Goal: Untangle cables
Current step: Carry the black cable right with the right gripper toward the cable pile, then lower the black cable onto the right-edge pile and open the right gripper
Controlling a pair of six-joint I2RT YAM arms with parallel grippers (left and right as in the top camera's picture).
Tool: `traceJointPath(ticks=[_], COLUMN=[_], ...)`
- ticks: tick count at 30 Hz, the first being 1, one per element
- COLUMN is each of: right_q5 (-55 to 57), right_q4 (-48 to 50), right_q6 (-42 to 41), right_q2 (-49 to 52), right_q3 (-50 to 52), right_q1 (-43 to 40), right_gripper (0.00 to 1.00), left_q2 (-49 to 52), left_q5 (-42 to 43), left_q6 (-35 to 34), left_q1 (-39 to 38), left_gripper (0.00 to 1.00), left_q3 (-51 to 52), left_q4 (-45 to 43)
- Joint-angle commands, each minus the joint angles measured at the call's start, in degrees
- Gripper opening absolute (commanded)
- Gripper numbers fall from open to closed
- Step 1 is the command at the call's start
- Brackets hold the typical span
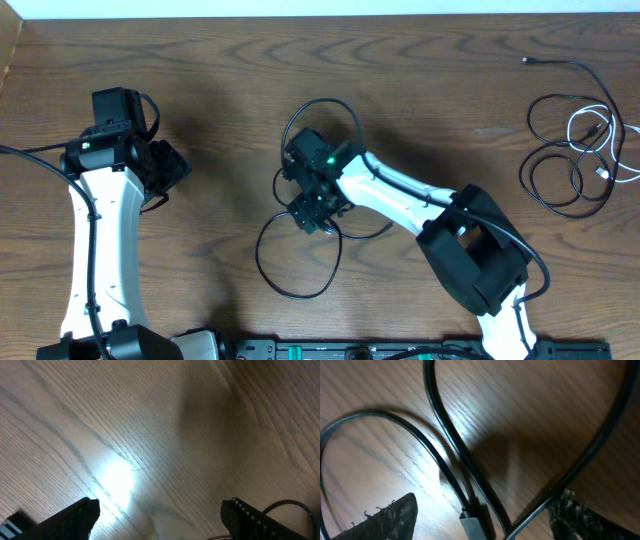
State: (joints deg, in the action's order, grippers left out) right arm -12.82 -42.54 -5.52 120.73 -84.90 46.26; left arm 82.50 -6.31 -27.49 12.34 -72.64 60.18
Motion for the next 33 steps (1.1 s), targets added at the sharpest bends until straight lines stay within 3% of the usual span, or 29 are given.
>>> traceJointPath(ticks=[1, 7, 9, 10, 13, 15, 21, 25, 28, 33], right_q5=[1.33, 15.41, 15.91, 15.91, 15.89, 15.91, 23.43, 24.22, 28.09, 32.48], right_q4=[1.01, 1.16, 1.20, 1.18, 0.63, -0.07, -4.24, -5.95, -6.12, -5.66], right_q6=[-1.31, -1.29, -1.33, -1.38, -6.91, -9.60, -13.79, -13.75, -13.75, -9.20], right_q2=[1.57, 2.16, 2.34, 2.40, 2.40, 2.40, 1.03, -6.40, -14.82, -25.38], right_q3=[0.07, 0.09, 0.33, 0.33, 0.33, 0.33, -1.77, -4.46, -4.46, -4.46], right_q1=[2.49, 7.87, 8.90, 9.16, 9.29, 9.18, 6.10, -1.49, -9.99, -31.71], right_gripper=[0.79, 0.73, 0.57, 0.42, 0.13, 0.01, 0.01, 0.01, 0.01, 0.01], left_q2=[-0.74, -0.74, -0.74, -0.74, -0.74, -0.74, -0.74, -0.74, -0.74, -0.74], left_q5=[-0.17, -0.17, -0.17, -0.17, -0.17, -0.17, -0.17, -0.17, -0.17, -0.17], left_q6=[-0.90, -0.90, -0.90, -0.90, -0.90, -0.90, -0.90, -0.90, -0.90, -0.90], left_q1=[0.17, 0.17, 0.20, 0.17, 0.17, 0.17, 0.17, 0.17, 0.17, 0.17], left_gripper=[0.83, 0.83, 0.83, 0.83, 0.83, 0.83, 0.83, 0.83, 0.83, 0.83], left_q3=[-0.72, -0.72, -0.72, -0.70, -0.70, -0.72, -0.72, -0.72, -0.72, -0.72], left_q4=[0.20, 0.20, 0.20, 0.20, 0.20, 0.20, 0.22, 0.22, 0.22, 0.22])
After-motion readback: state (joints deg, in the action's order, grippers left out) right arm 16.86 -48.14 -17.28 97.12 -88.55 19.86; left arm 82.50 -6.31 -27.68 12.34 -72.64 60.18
